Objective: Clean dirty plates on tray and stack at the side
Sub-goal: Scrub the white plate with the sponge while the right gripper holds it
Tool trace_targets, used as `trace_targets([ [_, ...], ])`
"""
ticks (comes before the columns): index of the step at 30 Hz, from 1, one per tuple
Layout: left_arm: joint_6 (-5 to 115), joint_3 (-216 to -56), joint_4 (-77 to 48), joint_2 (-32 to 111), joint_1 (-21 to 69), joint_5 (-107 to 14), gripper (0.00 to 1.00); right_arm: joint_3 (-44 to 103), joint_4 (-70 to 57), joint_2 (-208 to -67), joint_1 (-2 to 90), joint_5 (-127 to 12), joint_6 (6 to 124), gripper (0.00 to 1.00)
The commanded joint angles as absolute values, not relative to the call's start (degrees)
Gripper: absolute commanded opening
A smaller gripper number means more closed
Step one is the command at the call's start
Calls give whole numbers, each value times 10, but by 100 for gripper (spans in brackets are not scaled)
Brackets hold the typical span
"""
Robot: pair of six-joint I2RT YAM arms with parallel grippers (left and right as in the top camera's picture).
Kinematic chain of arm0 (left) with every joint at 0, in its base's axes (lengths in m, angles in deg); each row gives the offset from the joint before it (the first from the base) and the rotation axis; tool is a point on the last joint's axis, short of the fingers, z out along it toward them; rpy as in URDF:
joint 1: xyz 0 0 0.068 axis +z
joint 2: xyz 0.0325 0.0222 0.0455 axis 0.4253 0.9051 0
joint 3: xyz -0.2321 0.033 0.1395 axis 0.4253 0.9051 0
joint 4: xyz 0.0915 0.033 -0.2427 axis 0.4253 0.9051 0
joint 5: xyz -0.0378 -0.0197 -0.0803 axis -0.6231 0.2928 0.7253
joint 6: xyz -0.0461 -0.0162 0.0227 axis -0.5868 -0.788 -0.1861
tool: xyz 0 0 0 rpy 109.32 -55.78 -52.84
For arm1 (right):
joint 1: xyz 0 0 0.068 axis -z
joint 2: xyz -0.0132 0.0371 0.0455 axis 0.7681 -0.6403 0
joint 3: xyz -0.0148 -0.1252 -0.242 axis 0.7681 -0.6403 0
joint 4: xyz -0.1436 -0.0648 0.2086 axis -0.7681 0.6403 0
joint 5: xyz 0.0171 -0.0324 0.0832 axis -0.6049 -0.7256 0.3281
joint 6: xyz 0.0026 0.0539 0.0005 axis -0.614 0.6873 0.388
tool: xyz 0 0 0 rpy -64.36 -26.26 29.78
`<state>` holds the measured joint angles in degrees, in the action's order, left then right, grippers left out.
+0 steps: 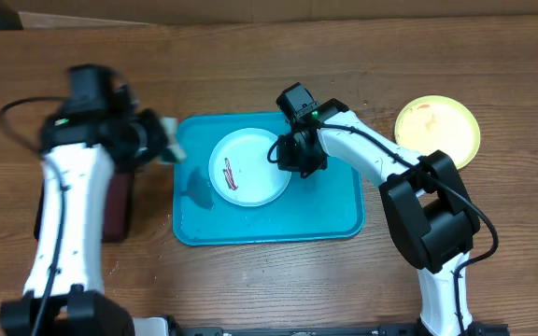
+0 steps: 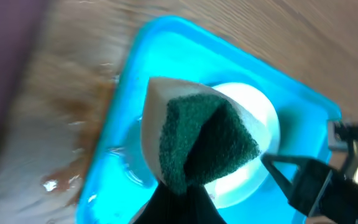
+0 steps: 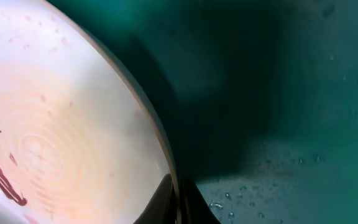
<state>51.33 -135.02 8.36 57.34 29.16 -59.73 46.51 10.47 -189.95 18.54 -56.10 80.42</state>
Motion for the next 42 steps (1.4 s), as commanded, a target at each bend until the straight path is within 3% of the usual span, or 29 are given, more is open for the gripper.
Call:
trace_targets([
  [1,534,-1345,60,616,235,-597,4,460,109,-1900,187,-572,870,4],
  [12,541,-1345,-53,780,106,-594,4,460,112,-1900,186,-577,976,4],
  [23,483,-1345,-68,865,84,-653,4,460,113,-1900,186,-600,975,4],
  [26,483,-1345,-59,881,84,-721,4,460,113,-1900,186,-600,975,4],
  [33,423,-1347,31,891,85,-1054,4,460,117,-1900,186,-620,975,4],
  [42,421,-1423,85,890,85,-1097,4,460,117,-1900,186,-623,975,4],
])
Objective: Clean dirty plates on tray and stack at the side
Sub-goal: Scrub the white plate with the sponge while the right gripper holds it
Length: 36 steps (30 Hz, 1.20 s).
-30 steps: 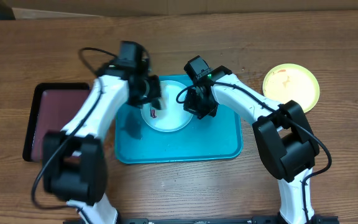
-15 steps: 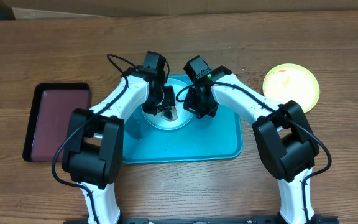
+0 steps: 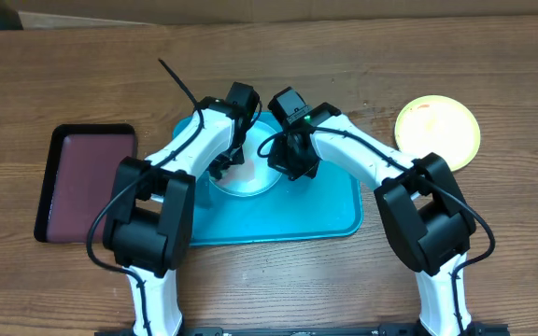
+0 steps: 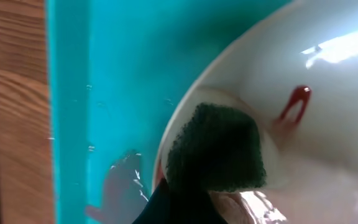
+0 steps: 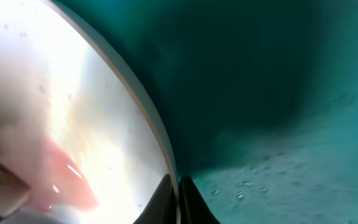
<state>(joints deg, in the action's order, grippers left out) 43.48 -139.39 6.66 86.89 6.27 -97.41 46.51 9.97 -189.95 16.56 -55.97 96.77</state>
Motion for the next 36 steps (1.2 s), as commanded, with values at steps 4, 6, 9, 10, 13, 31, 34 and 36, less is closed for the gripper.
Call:
trace_targets([
  [4,423,-1492,113,890,85,-1005,4,460,117,-1900,186,-623,975,4],
  [6,445,-1513,103,890,85,-917,4,460,117,-1900,186,-623,976,4],
  [9,500,-1516,61,891,85,-771,4,460,117,-1900,186,-623,976,4],
  [10,512,-1515,49,892,85,-734,4,460,117,-1900,186,-623,976,4],
  [13,516,-1513,24,895,83,-665,4,460,117,-1900,186,-623,976,4],
  [31,507,-1513,54,992,92,-773,4,460,122,-1900,186,-618,975,4],
  [34,507,-1521,86,991,103,-870,5,460,121,-1900,186,-618,975,4],
  [36,507,-1528,111,991,109,-937,4,460,122,-1900,186,-618,975,4],
])
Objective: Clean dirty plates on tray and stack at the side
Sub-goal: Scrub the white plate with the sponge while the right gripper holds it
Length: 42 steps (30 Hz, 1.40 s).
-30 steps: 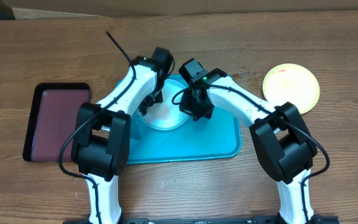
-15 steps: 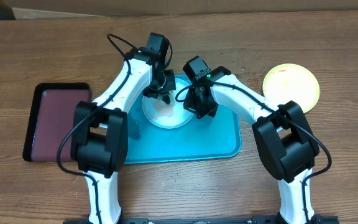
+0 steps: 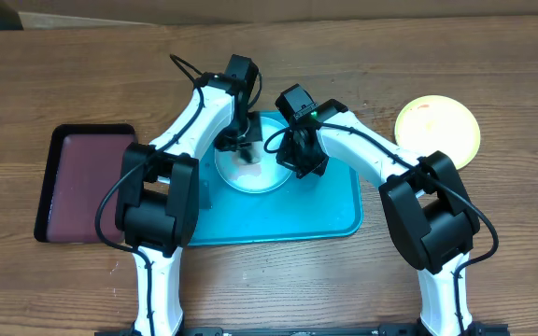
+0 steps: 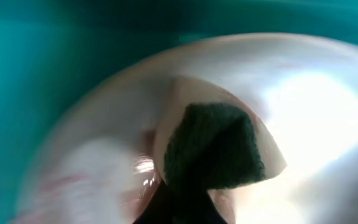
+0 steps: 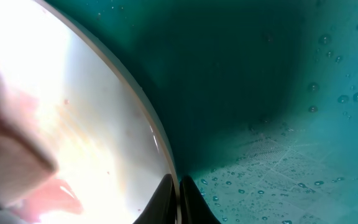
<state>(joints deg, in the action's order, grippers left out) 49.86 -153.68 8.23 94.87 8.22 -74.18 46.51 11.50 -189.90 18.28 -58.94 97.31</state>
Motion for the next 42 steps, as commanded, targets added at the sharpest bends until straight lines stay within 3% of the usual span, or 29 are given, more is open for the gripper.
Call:
trace_targets([
  [1,507,-1533,124,991,113,-969,4,460,121,-1900,187,-619,975,4],
  [6,503,-1573,171,991,121,-1009,4,460,121,-1900,186,-619,975,4],
  [11,488,-1643,210,991,121,-968,4,460,121,-1900,186,-619,975,4],
  [19,589,-1685,158,991,120,-601,4,460,119,-1900,186,-618,975,4],
  [21,594,-1681,146,991,115,-564,4,460,118,-1900,186,-618,976,4],
  [32,537,-1646,122,1020,76,-584,4,460,115,-1900,186,-618,976,4],
  [42,496,-1622,183,1020,84,-839,4,460,115,-1900,187,-618,976,4],
])
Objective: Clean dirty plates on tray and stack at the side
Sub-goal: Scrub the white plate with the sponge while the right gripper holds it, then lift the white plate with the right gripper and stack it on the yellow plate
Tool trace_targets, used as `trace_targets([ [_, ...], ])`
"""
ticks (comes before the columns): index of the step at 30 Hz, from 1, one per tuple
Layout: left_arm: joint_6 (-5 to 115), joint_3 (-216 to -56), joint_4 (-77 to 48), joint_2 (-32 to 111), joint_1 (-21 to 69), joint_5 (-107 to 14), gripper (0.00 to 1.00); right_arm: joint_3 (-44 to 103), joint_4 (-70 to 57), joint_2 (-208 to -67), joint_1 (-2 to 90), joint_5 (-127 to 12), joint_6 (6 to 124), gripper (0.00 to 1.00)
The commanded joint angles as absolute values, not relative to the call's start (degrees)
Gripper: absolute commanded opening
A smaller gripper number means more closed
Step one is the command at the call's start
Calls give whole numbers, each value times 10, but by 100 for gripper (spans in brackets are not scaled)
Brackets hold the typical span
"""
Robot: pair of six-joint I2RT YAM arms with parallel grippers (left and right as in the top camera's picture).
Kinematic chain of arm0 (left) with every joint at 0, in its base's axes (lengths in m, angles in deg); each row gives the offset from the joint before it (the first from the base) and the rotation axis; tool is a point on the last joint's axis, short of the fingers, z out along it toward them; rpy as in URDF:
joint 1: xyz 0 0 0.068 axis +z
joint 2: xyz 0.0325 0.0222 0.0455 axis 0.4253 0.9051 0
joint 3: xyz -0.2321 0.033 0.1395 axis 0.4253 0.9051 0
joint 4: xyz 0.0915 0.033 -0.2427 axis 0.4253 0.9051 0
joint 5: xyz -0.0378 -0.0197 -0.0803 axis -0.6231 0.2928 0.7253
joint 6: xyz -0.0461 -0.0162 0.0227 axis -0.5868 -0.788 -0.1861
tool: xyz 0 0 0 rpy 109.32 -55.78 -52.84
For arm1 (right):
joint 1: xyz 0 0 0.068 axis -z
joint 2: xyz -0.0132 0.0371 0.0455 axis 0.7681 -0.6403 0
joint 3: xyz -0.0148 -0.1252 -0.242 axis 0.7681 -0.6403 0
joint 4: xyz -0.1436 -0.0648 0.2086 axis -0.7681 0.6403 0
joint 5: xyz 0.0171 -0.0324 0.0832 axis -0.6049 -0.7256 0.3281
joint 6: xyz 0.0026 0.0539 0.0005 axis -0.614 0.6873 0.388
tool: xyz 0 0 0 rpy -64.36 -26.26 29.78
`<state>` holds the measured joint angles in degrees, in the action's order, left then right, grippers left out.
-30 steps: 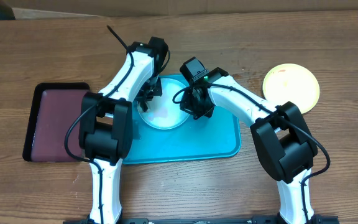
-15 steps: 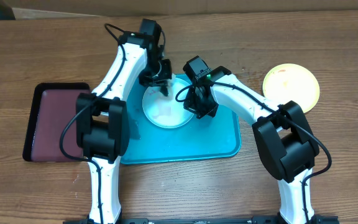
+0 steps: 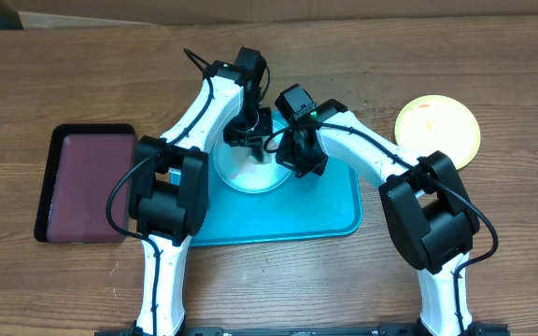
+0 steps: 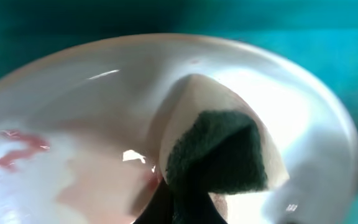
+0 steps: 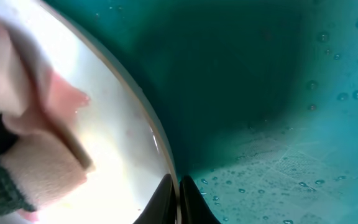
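A white plate (image 3: 250, 170) lies on the blue tray (image 3: 330, 210), smeared pink with red sauce (image 4: 17, 140). My left gripper (image 3: 250, 131) is shut on a folded sponge (image 4: 219, 146), green face up, pressed on the plate's far part. My right gripper (image 3: 292, 154) is shut on the plate's right rim (image 5: 160, 149), fingers (image 5: 188, 196) pinching it. The sponge (image 5: 39, 168) shows in the right wrist view too. A yellow plate (image 3: 437, 129) sits on the table at the right.
A dark red tray (image 3: 84, 182) lies on the wooden table (image 3: 493, 243) at the left. Water drops cover the blue tray's floor (image 5: 278, 155). Both arms cross over the blue tray's far half.
My left gripper with the sponge has shifted from the plate's middle toward its far right part, close to my right gripper. The right gripper has kept its hold on the rim.
First my left gripper held the sponge left of the blue tray, and the plate bore a clear red streak. Then the sponge was on the plate's left part, later its middle, now its far right. The streak has spread into pink smears. My right gripper held the rim throughout.
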<state>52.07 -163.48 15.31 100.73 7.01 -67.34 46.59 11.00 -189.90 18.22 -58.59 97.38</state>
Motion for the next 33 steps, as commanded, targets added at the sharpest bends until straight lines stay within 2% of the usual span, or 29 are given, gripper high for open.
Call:
trace_targets([
  [1,481,-1622,197,1020,88,-873,4,460,115,-1900,186,-618,976,4],
  [5,406,-1628,252,1020,107,-970,4,460,117,-1900,187,-618,975,4],
  [8,365,-1645,290,1019,122,-991,4,460,117,-1900,187,-618,976,4],
  [17,359,-1741,342,947,175,-946,5,461,111,-1900,187,-618,905,4],
  [25,356,-1743,395,842,286,-872,5,535,165,-1876,173,-609,777,4],
  [29,339,-1743,441,833,356,-860,4,601,218,-1857,149,-691,771,4],
  [33,340,-1724,446,834,423,-849,4,680,294,-1848,109,-857,771,4],
])
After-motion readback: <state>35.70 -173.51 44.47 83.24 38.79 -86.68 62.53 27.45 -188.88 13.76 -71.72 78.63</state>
